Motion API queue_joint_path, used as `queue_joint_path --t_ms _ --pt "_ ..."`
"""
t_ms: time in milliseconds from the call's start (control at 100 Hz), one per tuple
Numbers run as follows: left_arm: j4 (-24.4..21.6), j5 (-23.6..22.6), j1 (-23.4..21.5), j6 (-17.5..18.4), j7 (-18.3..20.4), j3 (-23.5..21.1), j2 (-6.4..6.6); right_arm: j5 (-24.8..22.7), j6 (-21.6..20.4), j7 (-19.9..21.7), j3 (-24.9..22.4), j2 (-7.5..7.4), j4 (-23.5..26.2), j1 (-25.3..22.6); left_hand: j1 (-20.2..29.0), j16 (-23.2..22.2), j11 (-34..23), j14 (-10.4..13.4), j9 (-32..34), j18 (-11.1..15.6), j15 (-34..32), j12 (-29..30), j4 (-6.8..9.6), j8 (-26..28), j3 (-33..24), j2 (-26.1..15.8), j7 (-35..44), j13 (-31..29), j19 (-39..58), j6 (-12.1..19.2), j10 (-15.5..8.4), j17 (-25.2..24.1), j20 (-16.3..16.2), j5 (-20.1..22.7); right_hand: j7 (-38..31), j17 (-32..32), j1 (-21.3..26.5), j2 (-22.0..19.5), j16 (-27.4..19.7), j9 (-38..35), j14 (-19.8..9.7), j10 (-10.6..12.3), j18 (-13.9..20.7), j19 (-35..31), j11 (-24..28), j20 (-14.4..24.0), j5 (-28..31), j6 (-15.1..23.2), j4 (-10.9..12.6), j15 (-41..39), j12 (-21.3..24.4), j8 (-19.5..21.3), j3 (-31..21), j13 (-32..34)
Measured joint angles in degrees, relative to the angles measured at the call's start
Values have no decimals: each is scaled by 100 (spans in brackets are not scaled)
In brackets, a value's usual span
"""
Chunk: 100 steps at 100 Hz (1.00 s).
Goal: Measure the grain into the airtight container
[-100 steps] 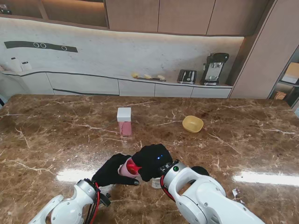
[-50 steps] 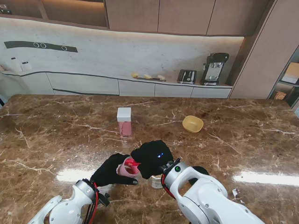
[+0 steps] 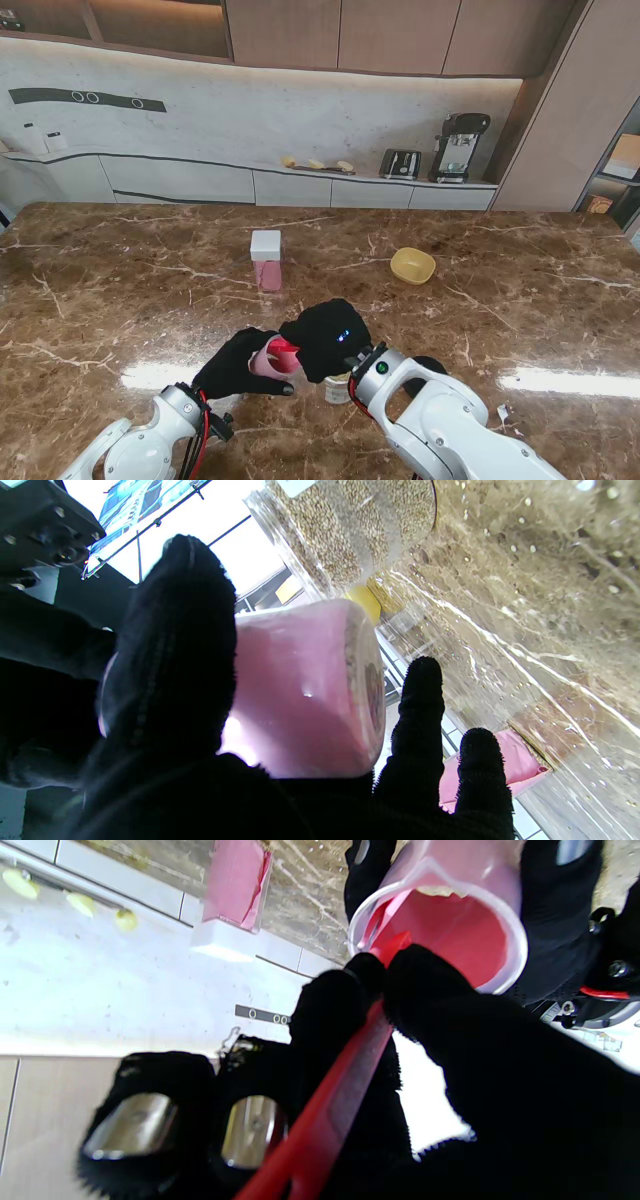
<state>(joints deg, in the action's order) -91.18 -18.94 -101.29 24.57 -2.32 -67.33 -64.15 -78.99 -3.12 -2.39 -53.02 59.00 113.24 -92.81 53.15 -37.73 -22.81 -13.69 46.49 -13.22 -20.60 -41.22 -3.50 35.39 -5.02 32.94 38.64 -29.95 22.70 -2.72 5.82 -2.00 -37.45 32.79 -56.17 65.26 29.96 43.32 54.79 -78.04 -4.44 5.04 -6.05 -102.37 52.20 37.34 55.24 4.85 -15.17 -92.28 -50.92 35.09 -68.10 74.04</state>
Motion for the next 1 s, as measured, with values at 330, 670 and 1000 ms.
queue_joint_path --t_ms 330,670,1000 --pt "-6 1 -1 -2 -1 0 0 -477 -428 -546 -117 -57 -50 -75 0 0 0 0 0 0 0 0 0 0 0 0 1 0 -2 0 0 1 -1 0 0 3 -60 62 0 -4 -3 14 4 0 66 0 51 63 0 0 0 0 -54 1" --pt "-37 -42 -35 -21 -7 -44 0 160 -216 -374 -707 31 377 -661 0 1 0 0 0 0 0 0 0 0 0 0 1 0 -3 0 0 1 -1 0 0 7 -60 62 0 -4 -4 15 4 0 66 0 51 65 0 0 0 0 -55 2" --pt "-47 -50 -53 -18 -16 -56 0 1162 239 145 -1396 166 892 -1215 1 1 0 0 0 0 0 0 0 0 0 0 1 0 -6 0 0 1 -1 0 0 7 -60 62 0 -4 -4 15 5 -1 66 0 51 65 0 0 0 0 -55 2"
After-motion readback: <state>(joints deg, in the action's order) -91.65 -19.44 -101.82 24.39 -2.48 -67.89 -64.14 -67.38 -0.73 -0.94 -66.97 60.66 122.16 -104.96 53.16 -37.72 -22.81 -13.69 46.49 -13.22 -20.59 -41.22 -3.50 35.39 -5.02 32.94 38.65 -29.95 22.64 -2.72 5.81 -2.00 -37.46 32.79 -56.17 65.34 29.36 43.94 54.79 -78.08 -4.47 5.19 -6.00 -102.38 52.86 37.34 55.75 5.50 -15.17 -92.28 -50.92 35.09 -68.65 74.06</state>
